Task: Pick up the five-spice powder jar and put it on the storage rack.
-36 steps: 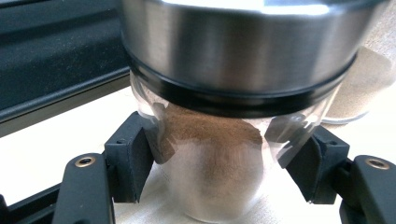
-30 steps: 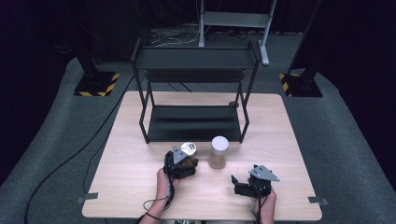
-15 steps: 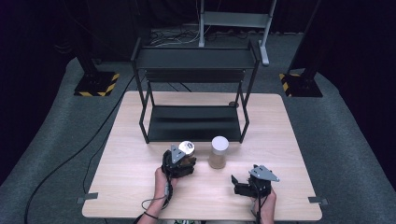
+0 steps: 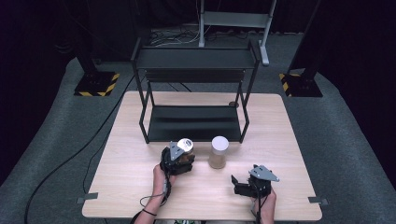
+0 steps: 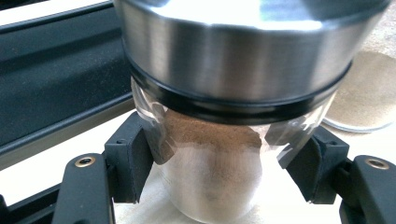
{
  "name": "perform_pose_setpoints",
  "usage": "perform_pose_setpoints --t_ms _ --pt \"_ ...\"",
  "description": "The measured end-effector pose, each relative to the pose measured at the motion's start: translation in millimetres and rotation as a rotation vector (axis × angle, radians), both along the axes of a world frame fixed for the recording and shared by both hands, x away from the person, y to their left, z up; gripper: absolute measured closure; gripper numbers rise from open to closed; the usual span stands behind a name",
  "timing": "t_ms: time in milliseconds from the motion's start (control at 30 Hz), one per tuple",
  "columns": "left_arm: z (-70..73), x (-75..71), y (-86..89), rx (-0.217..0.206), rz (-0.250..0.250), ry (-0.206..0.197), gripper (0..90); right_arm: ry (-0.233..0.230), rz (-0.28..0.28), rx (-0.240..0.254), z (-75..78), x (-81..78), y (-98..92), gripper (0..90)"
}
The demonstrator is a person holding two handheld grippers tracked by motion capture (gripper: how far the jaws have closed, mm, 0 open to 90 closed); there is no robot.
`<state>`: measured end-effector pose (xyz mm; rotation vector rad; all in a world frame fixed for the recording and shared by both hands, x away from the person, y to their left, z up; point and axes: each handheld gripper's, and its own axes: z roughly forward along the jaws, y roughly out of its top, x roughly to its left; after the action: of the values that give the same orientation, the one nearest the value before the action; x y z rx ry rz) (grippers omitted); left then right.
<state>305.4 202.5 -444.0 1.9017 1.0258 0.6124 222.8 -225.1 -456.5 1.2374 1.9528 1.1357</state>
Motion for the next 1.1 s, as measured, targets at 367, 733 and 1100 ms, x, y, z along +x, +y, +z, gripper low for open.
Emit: perform_pose_setpoints --t_ms 367,733,1100 --pt "2.3 5.8 0.2 0.014 -0.004 0.001 31.2 0.0 0.0 0.001 -0.1 -0.1 -0.2 0.0" --pt "4.9 11.5 1.3 0.023 -0.005 0.001 31.2 0.0 0.0 -0.002 0.0 0.1 0.3 0.0" --pt "7.3 15.9 -0.2 0.033 -0.005 -0.001 31.2 0.001 0.0 -0.002 0.2 0.3 0.3 0.0"
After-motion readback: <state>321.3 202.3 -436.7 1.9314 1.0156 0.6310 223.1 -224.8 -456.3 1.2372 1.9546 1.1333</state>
